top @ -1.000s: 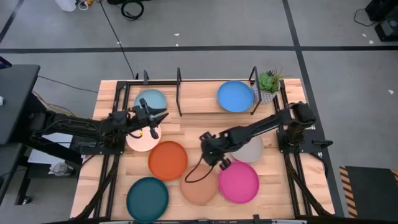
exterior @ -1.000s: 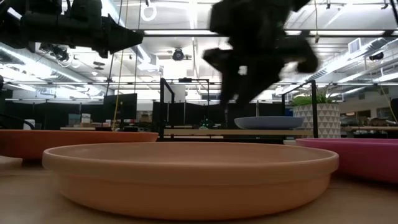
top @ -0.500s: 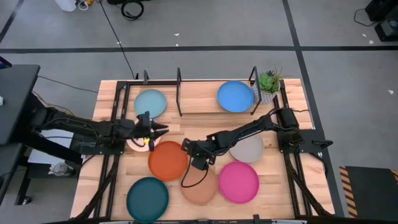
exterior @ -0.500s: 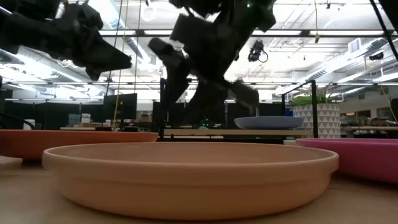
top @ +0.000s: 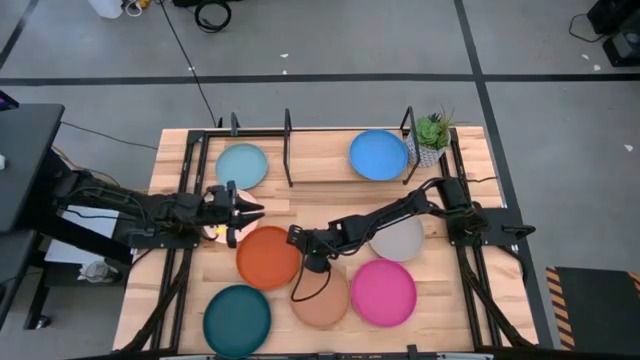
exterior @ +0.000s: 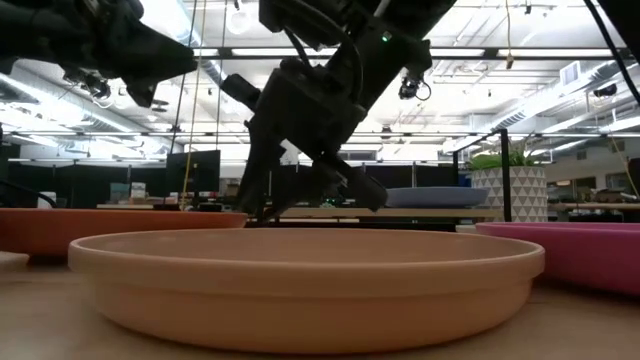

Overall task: Place and stack plates onto a shelf
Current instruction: Stack the orange plate on top of the blue plate on the shelf

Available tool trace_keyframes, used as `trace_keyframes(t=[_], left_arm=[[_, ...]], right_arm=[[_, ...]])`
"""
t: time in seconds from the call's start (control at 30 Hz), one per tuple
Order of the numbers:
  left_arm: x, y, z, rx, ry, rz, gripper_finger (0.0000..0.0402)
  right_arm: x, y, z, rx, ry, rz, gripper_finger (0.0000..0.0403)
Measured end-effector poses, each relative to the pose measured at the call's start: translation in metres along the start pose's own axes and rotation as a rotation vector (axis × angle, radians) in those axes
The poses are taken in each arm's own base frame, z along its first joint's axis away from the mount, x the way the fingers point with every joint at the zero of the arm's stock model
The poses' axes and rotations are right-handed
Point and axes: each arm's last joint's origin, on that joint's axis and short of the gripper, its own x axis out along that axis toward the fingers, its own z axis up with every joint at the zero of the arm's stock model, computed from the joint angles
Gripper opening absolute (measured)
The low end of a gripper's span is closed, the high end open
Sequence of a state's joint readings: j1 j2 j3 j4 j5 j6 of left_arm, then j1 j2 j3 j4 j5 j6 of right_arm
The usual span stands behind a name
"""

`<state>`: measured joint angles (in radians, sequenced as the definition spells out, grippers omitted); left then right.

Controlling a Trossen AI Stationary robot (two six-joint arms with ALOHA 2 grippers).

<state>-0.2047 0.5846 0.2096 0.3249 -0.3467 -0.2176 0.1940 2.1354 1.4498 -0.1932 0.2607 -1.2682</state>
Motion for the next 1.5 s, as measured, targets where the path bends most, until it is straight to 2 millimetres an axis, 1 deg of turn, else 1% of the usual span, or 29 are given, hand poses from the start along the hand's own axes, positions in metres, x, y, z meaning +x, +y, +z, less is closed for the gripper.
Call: trace_keyframes(t=[0.07, 0.13, 0.23, 0.3, 0.4, 0.57, 0.73, 0.87, 1.07, 1.17, 1.27, 1.4, 1.5], left_arm=[[0.0, 0.0, 0.001, 0.027, -0.009, 0.011, 0.01], [0.0, 0.001, 0.002, 0.054, -0.017, 0.018, 0.01], [0.0, 0.0, 0.003, 0.09, -0.03, 0.016, 0.01], [0.0, 0.0, 0.003, 0.108, -0.027, 0.017, 0.01], [0.0, 0.0, 0.003, 0.123, -0.027, 0.017, 0.01], [0.0, 0.0, 0.003, 0.125, -0.026, 0.017, 0.01], [0.0, 0.0, 0.003, 0.124, -0.026, 0.017, 0.01], [0.0, 0.0, 0.003, 0.125, -0.026, 0.017, 0.01], [0.0, 0.0, 0.003, 0.125, -0.026, 0.017, 0.01], [0.0, 0.0, 0.003, 0.127, -0.026, 0.017, 0.01], [0.0, 0.0, 0.002, 0.128, -0.026, 0.017, 0.01], [0.0, 0.0, 0.003, 0.128, -0.026, 0.017, 0.01], [0.0, 0.0, 0.002, 0.127, -0.026, 0.017, 0.01]], right_arm=[[0.0, 0.0, 0.001, -0.031, -0.022, 0.007, 0.0142], [0.002, 0.002, 0.002, -0.067, -0.078, 0.029, 0.0142], [0.005, 0.004, -0.003, -0.101, -0.17, 0.057, 0.014], [0.007, 0.004, -0.008, -0.095, -0.19, 0.057, 0.0134], [0.008, -0.001, -0.014, -0.068, -0.189, 0.033, 0.0113], [0.011, -0.004, -0.024, -0.013, -0.235, 0.048, 0.0066], [0.013, -0.006, -0.033, 0.021, -0.217, 0.045, 0.0036], [0.013, -0.006, -0.035, 0.046, -0.187, 0.039, 0.0019], [0.011, -0.005, -0.033, 0.029, -0.095, 0.03, 0.0016], [0.0, -0.004, -0.031, 0.015, -0.066, 0.069, 0.0017], [-0.017, -0.005, -0.03, 0.033, -0.034, 0.115, 0.0016], [-0.048, -0.005, -0.03, 0.093, 0.042, 0.184, 0.0017], [-0.072, -0.003, -0.035, 0.163, 0.118, 0.249, 0.0017]])
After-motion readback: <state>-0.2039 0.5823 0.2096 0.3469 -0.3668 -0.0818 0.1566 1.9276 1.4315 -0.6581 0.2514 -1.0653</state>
